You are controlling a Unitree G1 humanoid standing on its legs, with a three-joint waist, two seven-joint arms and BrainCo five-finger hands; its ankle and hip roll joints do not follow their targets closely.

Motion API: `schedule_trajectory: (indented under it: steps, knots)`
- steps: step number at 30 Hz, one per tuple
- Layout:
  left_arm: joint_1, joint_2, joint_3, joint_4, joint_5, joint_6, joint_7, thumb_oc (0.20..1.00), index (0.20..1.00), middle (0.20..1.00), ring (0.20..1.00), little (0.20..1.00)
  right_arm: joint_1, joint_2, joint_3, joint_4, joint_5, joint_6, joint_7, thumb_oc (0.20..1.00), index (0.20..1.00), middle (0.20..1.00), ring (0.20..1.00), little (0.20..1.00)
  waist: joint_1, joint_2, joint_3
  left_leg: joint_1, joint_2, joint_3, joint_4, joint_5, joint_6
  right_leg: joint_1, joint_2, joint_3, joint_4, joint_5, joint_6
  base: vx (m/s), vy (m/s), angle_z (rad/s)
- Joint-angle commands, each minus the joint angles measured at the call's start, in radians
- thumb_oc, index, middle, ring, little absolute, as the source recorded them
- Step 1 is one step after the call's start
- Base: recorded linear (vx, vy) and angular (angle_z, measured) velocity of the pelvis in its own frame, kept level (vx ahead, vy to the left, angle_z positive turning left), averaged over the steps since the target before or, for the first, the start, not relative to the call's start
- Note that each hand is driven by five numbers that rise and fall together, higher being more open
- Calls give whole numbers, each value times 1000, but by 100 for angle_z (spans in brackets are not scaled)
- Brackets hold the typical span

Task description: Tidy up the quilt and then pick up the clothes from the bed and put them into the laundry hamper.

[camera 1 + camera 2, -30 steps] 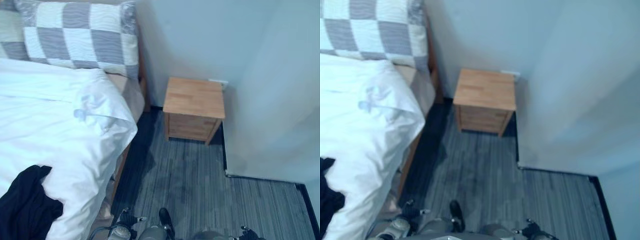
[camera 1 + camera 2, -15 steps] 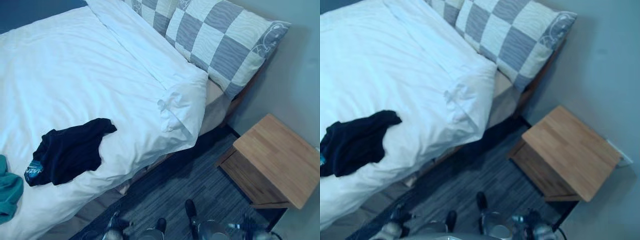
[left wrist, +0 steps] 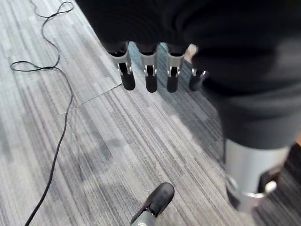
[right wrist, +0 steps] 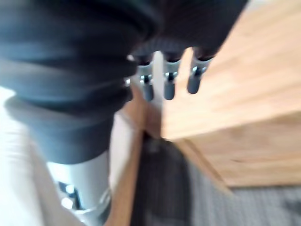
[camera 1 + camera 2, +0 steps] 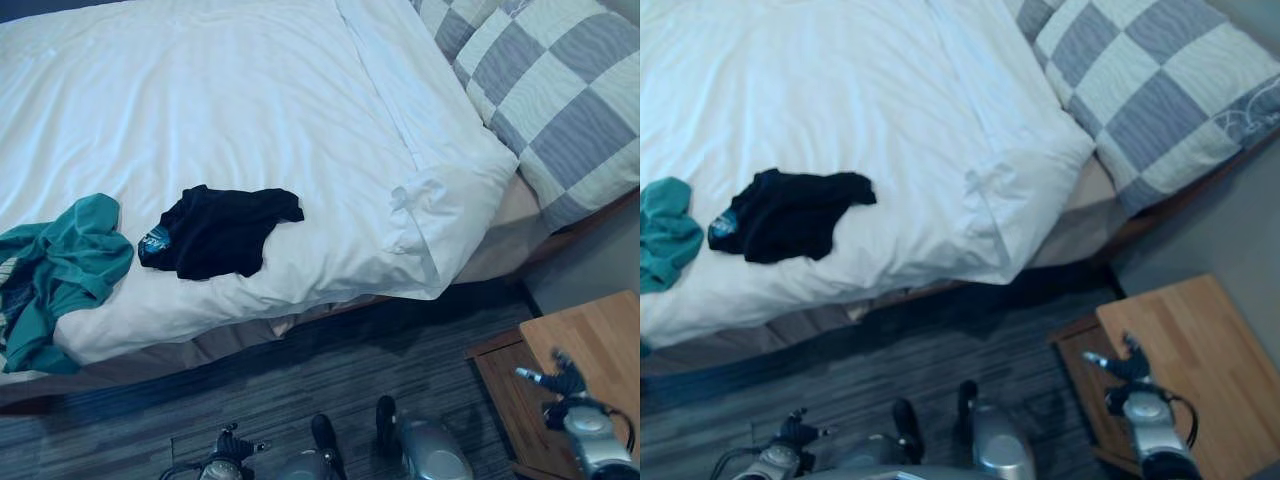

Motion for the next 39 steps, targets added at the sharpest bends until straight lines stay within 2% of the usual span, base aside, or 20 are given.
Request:
schedule_trajectory:
  steps: [1,3,4,6,8,9,13,14,16,17,21,24,25,27,32,36,37,38,39]
  knots:
    - [-23,35,-32,-38,42,-34,15,1000,1000,1000,1000,1000,-78,-129,-68,-60,-153,-43,-123,1000,1000,1000,1000,1000,27,-12,10,12,27,-39,-9,-61,-51,142,-59,106,-306,20,40,105,-218,28]
    - [-41,45,-48,-39,49,-43,2,1000,1000,1000,1000,1000,-97,-195,-84,-102,-200,-33,-132,1000,1000,1000,1000,1000,18,-16,8,21,24,-87,-10,-86,-68,150,-107,197,-484,48,34,200,-315,80]
    - [-47,65,-48,-38,56,-47,6,1000,1000,1000,1000,1000,-142,-252,-79,-133,-239,-30,-140,1000,1000,1000,1000,1000,24,-23,4,36,27,-107,0,-103,-80,135,-129,264,-545,93,48,193,-260,100]
    - [-45,76,-52,-41,57,-51,5,1000,1000,1000,1000,1000,-155,-265,-78,-159,-257,-30,-145,1000,1000,1000,1000,1000,38,-36,-4,37,19,-114,28,-120,-81,149,-146,254,-564,97,48,160,-180,59]
    - [-45,76,-51,-37,50,-51,13,1000,1000,1000,1000,1000,-278,-321,-10,-164,-285,-22,-128,1000,1000,1000,1000,1000,60,-39,-5,27,27,-122,49,-108,-98,152,-128,242,-561,113,59,146,-295,27]
    - [-45,75,-49,-36,50,-52,13,1000,1000,1000,1000,1000,-284,-322,-5,-160,-284,-23,-129,1000,1000,1000,1000,1000,57,-38,-6,26,29,-123,49,-107,-99,151,-126,241,-561,113,58,82,-237,32]
    - [-69,56,-116,-56,30,-68,22,1000,1000,1000,1000,1000,-523,-379,153,-116,-287,-27,-128,1000,1000,1000,1000,1000,77,-3,21,-26,63,-148,28,-59,-121,120,-95,211,-555,106,42,-13,-171,23]
    - [-88,47,-156,-70,22,-76,28,1000,1000,1000,1000,1000,-664,-405,244,-53,-272,-25,-132,1000,1000,1000,1000,1000,79,18,39,-51,73,-159,10,-34,-129,90,-82,195,-542,99,32,-32,-109,5]
    - [-98,41,-165,-75,15,-81,33,1000,1000,1000,1000,1000,-747,-414,301,-15,-266,-27,-135,1000,1000,1000,1000,1000,76,31,48,-64,78,-161,-1,-22,-133,68,-75,188,-528,95,29,-37,-80,11]
    - [-119,30,-193,-84,-5,-86,43,1000,1000,1000,1000,1000,-875,-407,392,59,-252,-25,-129,1000,1000,1000,1000,1000,88,47,67,-97,86,-169,-9,-4,-139,28,-67,182,-507,90,25,-40,-76,17]
    - [-145,14,-219,-91,-16,-91,54,1000,1000,1000,1000,1000,-1022,-378,513,149,-238,-27,-110,1000,1000,1000,1000,1000,91,69,86,-137,93,-176,-14,14,-142,-22,-59,174,-477,81,18,-34,-44,12]
    - [-156,-11,-271,-93,27,-87,67,1000,1000,1000,1000,1000,-1079,-309,594,171,-264,-29,-95,1000,1000,1000,1000,1000,95,86,101,-154,100,-180,-15,20,-145,-49,-50,162,-450,69,15,-6,-6,2]
    - [-141,-26,-268,-84,27,-85,65,1000,1000,1000,1000,1000,-1075,-279,615,176,-279,-31,-81,595,595,595,595,595,98,88,101,-154,102,-181,-15,21,-146,-48,-47,157,-445,67,14,0,0,0]
    - [-137,-30,-255,-77,12,-83,63,1000,1000,1000,1000,1000,-1067,-266,622,181,-287,-32,-71,200,200,200,200,200,101,88,99,-152,102,-182,-15,21,-145,-46,-46,153,-443,66,12,4,0,2]
    - [-121,-35,-233,-61,1,-82,62,1000,1000,1000,1000,1000,-997,-270,611,231,-285,-34,-34,200,200,200,200,200,102,85,90,-124,99,-195,-15,16,-145,-14,-50,142,-442,59,12,12,25,14]
    - [-118,-29,-236,-62,39,-76,56,1000,1000,1000,1000,1000,-814,-311,456,231,-208,-34,-42,200,200,200,200,200,89,72,70,-95,95,-201,-15,5,-145,33,-58,134,-455,60,13,22,38,16]
    - [-119,-22,-242,-62,73,-72,54,1000,1000,1000,1000,1000,-708,-316,349,222,-176,-35,-74,689,689,689,689,689,75,67,60,-84,92,-201,-15,-2,-143,52,-63,132,-468,63,14,18,61,11]
    - [-117,-20,-241,-61,83,-68,52,1000,1000,1000,1000,1000,-656,-321,291,213,-164,-32,-92,1000,1000,1000,1000,1000,68,64,55,-80,91,-200,-15,-5,-143,62,-65,131,-477,67,15,16,56,10]
    - [-116,-17,-235,-55,91,-64,50,1000,1000,1000,1000,1000,-593,-326,217,208,-139,-32,-115,1000,1000,1000,1000,1000,59,62,48,-76,90,-200,-15,-8,-143,74,-68,130,-489,72,16,11,43,15]
